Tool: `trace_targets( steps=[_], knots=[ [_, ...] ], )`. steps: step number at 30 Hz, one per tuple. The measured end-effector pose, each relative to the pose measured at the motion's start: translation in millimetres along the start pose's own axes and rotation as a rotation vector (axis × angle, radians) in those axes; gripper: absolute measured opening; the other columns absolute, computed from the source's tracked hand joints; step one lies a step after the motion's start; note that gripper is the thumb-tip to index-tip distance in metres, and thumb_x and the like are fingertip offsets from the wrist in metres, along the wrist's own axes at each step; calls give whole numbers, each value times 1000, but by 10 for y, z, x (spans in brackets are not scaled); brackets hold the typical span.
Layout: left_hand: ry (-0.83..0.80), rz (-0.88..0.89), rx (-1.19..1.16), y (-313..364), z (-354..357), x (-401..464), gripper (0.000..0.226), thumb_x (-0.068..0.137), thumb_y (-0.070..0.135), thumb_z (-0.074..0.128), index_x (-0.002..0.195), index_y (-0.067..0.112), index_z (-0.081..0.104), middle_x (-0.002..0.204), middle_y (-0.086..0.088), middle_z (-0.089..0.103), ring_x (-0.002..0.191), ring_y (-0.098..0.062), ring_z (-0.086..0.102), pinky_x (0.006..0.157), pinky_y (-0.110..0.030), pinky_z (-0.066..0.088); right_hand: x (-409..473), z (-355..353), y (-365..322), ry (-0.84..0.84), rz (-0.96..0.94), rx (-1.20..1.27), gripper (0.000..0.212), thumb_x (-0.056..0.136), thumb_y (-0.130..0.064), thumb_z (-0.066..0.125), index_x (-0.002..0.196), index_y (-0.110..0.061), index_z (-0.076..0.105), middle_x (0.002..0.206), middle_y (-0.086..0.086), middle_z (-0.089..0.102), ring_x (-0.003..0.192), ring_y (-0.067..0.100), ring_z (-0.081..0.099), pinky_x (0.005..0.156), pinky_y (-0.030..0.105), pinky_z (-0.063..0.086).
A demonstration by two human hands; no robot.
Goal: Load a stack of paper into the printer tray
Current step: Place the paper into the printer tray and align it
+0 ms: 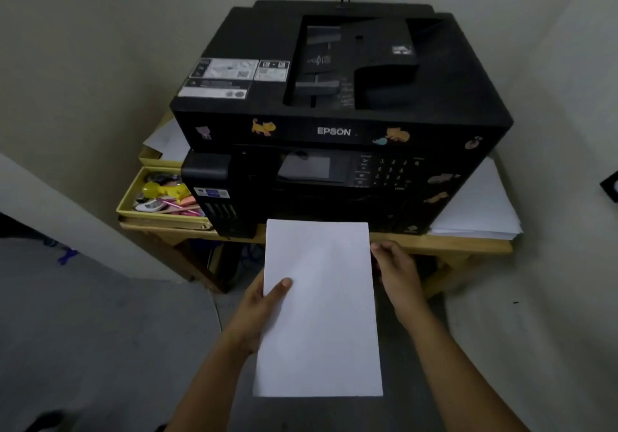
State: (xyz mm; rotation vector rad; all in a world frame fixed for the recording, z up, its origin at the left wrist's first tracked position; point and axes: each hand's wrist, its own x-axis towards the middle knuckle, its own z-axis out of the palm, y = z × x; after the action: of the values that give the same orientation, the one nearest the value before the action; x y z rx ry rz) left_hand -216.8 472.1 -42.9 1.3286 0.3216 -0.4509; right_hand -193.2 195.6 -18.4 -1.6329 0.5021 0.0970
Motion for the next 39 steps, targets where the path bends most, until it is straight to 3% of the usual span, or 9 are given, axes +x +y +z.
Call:
trace_targets(
  steps=[3, 6, 10, 15, 19, 23, 26, 31, 39],
  knots=[
    [20, 7, -8, -106, -53, 9, 48, 107, 20, 66, 153, 24, 56, 144, -13, 71, 126, -43, 72, 103, -69, 57, 113, 58, 80, 12, -25, 5, 16, 108, -44, 62, 107, -35, 75, 105, -18, 78, 109, 10, 71, 96, 40, 56],
    [61, 17, -11, -156, -84, -43, 46, 107, 21, 66, 151, 25, 58, 143, -13, 72, 125, -42, 72, 103, -70, 56, 191, 164, 84, -2, -18, 50, 14, 107, -42, 64, 107, -36, 76, 104, -19, 78, 107, 8, 71, 95, 35, 54],
    [88, 22, -33, -158, -192, -87, 45, 107, 20, 65, 151, 27, 58, 142, -15, 72, 124, -46, 72, 102, -74, 55, 390, 309, 105, -60, 141, 223, 22, 97, -48, 74, 110, -33, 83, 122, -7, 82, 122, 20, 72, 112, 48, 52],
    [45, 20, -35, -106, -352, -137, 46, 108, 18, 63, 152, 28, 57, 145, -19, 69, 127, -50, 69, 103, -77, 52, 596, 550, 139, -74, 283, 324, 42, 90, -54, 82, 120, -24, 82, 125, 2, 82, 123, 26, 72, 114, 49, 53],
    [47, 16, -30, -61, -453, -167, 45, 108, 17, 61, 151, 27, 58, 144, -19, 70, 128, -49, 69, 105, -76, 52, 711, 723, 151, -79, 390, 491, 50, 88, -53, 86, 122, -17, 81, 116, 9, 85, 113, 31, 78, 107, 49, 58],
    [81, 14, -48, 2, -505, -184, 40, 109, 11, 57, 146, 25, 61, 137, -15, 75, 122, -45, 74, 103, -70, 56, 749, 885, 175, -53, 438, 616, 45, 89, -48, 86, 119, -16, 81, 105, 9, 86, 101, 31, 81, 87, 43, 62],
    [97, -11, -56, 25, -570, -173, 38, 108, 15, 60, 144, 26, 61, 134, -17, 76, 118, -46, 75, 100, -70, 58, 801, 992, 235, -21, 464, 665, 50, 85, -52, 89, 115, -13, 81, 107, 10, 85, 100, 32, 81, 87, 44, 64],
    [119, -17, -50, 32, -652, -164, 38, 107, 15, 61, 144, 21, 61, 131, -16, 78, 114, -43, 78, 93, -60, 64, 840, 1089, 314, -11, 373, 714, 30, 99, -53, 71, 107, -23, 71, 95, -5, 74, 62, 2, 77, 52, 18, 59],
    [150, -73, -61, 1, -807, -187, 47, 100, 25, 70, 146, 26, 61, 132, -15, 78, 116, -45, 76, 100, -70, 58, 808, 1198, 331, 52, 303, 672, 50, 99, -56, 69, 128, -15, 72, 100, -5, 82, 71, 0, 79, 55, 18, 60]
  ],
)
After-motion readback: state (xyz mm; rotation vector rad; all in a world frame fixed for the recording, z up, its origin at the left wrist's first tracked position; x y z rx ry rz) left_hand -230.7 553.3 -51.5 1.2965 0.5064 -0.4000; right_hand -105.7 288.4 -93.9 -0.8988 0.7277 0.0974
